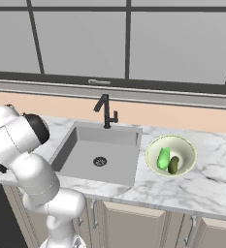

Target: There is a mixed pile of frozen fruits and vegetables on the counter. Locate all the frozen vegetables and place the items in a bowl on the counter. Take all the frozen fruits and defrost them in a running sink.

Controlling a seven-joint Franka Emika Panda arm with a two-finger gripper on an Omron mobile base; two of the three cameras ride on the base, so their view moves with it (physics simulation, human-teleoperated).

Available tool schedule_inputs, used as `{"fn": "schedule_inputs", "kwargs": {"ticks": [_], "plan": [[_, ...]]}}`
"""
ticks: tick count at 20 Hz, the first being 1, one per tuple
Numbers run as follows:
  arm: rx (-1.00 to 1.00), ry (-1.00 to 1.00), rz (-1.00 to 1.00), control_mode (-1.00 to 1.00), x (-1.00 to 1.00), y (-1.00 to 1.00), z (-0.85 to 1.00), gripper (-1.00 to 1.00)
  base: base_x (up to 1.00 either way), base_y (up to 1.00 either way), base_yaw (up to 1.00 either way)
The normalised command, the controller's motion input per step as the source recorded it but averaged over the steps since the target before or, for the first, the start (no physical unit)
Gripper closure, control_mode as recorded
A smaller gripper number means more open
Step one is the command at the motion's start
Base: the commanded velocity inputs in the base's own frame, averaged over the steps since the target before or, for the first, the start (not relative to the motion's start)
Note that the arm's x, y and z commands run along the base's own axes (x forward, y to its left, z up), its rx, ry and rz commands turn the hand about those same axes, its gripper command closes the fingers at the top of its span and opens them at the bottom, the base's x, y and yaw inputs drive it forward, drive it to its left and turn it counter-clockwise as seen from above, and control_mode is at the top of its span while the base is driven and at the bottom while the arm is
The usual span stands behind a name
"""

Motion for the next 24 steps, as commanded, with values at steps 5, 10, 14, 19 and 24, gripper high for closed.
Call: {"fn": "schedule_inputs", "kwargs": {"ticks": [5, 10, 14, 19, 24], "plan": [[0.00, 0.00, -0.02, -1.00, 0.35, 0.04, -0.31, -1.00, 0.00, 0.00, 0.00], [0.00, 0.02, -0.04, -1.00, 0.11, 0.26, -0.19, 1.00, 0.00, 0.00, 0.00], [0.00, 0.12, -0.12, -1.00, -0.20, 0.00, -0.17, 1.00, 0.00, 0.00, 0.00], [0.01, 0.08, -0.17, -1.00, -0.12, -0.41, -0.04, 1.00, 0.00, 0.00, 0.00], [0.00, -0.04, -0.13, -1.00, -0.27, -0.84, -0.02, 1.00, 0.00, 0.00, 0.00]]}}
